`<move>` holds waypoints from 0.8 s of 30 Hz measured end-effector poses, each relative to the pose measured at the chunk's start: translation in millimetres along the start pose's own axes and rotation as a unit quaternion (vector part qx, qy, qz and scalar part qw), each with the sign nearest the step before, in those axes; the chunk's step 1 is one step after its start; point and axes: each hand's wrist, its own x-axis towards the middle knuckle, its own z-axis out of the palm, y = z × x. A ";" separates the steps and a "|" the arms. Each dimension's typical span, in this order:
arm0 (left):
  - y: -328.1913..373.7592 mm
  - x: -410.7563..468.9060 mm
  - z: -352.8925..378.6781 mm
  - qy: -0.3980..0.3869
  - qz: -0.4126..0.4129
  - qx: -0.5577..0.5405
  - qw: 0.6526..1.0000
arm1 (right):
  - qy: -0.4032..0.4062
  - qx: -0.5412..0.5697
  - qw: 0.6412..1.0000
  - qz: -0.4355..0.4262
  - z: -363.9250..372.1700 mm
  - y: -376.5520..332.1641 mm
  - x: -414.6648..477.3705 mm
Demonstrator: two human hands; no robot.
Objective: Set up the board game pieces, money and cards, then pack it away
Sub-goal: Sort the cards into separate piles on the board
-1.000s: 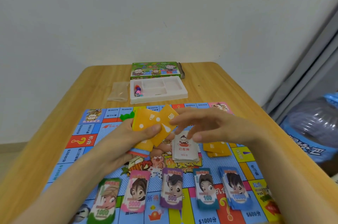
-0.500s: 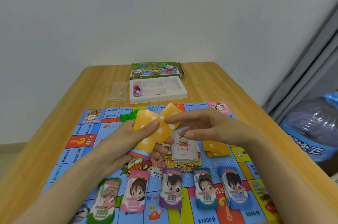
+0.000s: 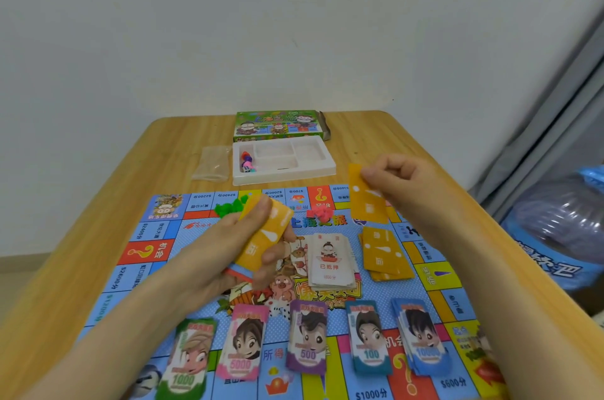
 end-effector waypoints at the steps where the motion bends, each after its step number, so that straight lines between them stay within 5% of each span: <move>1: -0.4 0.5 -1.6 -0.008 -0.009 -0.019 1.000 | -0.002 -0.021 1.000 0.018 -4.8 1.0 1.2; 14: -4.1 6.1 -13.5 -0.137 -0.013 -0.192 0.972 | -0.174 -0.244 0.937 0.179 -29.6 14.8 7.5; 21: 0.5 1.5 -2.7 -0.027 -0.021 -0.165 0.986 | -0.165 -0.326 0.913 0.182 -23.1 23.9 9.3; 24: 1.8 -2.2 2.4 -0.037 -0.002 -0.141 0.989 | -0.169 -0.386 0.890 0.176 -21.6 29.0 9.7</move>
